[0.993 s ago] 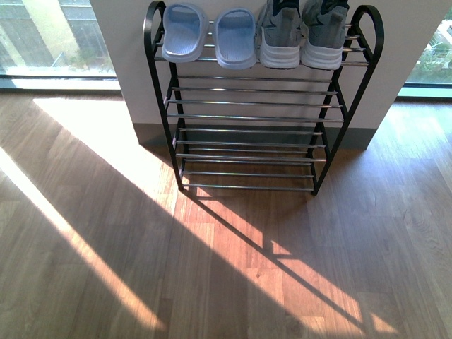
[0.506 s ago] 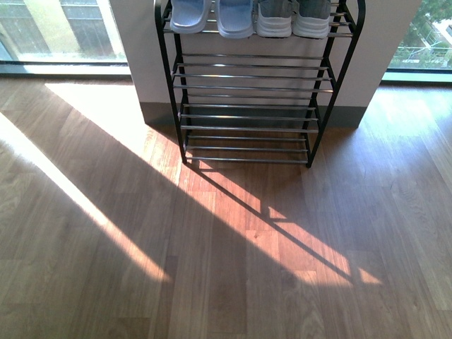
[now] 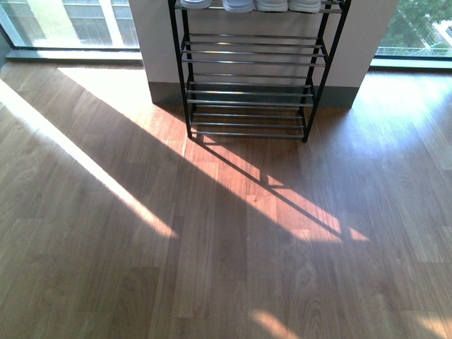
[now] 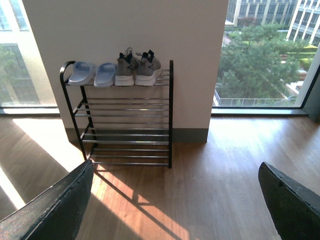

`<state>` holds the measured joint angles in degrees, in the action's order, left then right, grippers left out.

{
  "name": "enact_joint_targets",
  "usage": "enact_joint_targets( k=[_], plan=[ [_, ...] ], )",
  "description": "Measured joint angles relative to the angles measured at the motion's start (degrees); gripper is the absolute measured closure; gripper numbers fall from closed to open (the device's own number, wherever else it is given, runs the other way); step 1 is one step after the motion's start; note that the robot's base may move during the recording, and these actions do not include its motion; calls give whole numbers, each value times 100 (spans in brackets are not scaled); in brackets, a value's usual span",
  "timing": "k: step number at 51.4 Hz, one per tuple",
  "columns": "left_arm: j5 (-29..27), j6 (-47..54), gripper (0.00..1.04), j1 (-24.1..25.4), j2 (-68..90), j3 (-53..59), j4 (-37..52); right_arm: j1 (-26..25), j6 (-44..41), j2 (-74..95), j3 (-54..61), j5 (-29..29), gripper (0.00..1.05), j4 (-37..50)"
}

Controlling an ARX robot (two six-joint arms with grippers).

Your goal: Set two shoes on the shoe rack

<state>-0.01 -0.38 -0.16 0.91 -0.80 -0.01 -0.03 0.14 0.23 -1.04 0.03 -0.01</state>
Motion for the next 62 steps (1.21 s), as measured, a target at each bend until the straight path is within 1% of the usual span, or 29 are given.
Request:
enact_joint_targets(
  k=[62],
  plan=[
    [-4, -2, 9, 0, 0, -2, 0, 0, 2, -13, 0, -2, 9, 0]
  ],
)
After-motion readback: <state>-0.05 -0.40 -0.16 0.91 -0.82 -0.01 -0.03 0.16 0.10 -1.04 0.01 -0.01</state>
